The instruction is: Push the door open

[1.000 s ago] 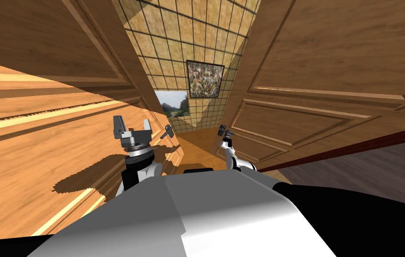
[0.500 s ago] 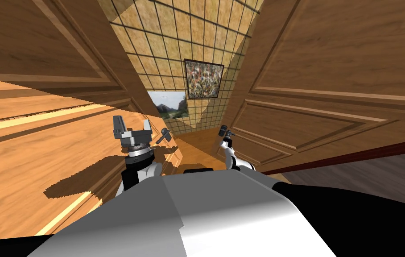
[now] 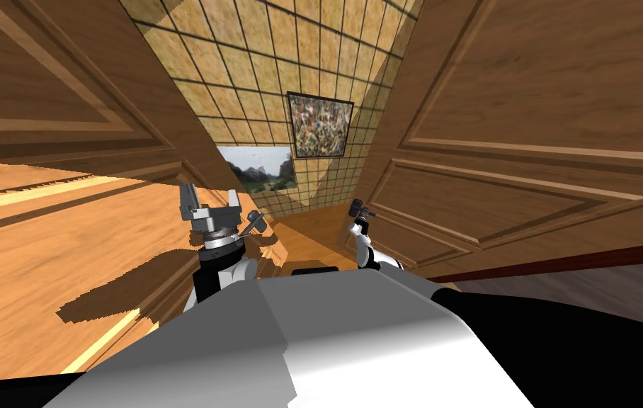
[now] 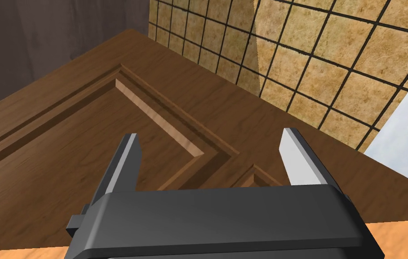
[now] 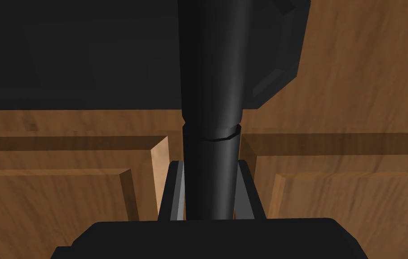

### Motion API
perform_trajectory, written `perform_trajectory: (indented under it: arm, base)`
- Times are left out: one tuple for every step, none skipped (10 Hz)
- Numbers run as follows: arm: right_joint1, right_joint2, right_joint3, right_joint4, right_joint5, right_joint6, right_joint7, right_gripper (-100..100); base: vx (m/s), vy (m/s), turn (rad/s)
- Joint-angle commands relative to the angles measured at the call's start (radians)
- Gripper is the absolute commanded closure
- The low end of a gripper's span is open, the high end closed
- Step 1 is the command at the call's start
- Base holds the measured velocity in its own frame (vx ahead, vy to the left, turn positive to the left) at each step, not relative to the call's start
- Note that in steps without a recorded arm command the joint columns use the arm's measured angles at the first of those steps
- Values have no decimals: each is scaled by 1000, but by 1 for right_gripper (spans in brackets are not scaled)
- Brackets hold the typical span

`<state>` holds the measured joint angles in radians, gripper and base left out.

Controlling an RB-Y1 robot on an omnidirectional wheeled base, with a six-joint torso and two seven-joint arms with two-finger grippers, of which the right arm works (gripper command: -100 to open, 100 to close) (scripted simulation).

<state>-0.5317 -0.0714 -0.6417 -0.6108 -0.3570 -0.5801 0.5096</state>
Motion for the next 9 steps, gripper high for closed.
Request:
perform_trajectory:
  arm:
    - [-11,-2,-36,3,-10,-22,33,100]
    - [-16,5,-54,5,-16,-29,51,100]
    - [-16,5,-54,5,-16,-29,51,100]
    - [-22,15,-78,8,-23,-39,74,100]
    - [-26,22,-92,10,-27,-44,89,100]
    - [-31,31,-110,12,-33,-51,107,100]
    - [-34,38,-123,14,-37,-57,120,100]
    - [-37,45,-135,15,-40,-61,131,100]
    - [-31,37,-129,23,-39,-61,121,100]
  base:
    - [197,-47,-44]
    - [195,-12,-48]
    - [129,13,-34]
    - [145,-13,-52]
    - [161,-20,-39]
    - [177,16,-48]
    - [175,13,-55]
    - [169,0,-48]
    - [70,-6,-37]
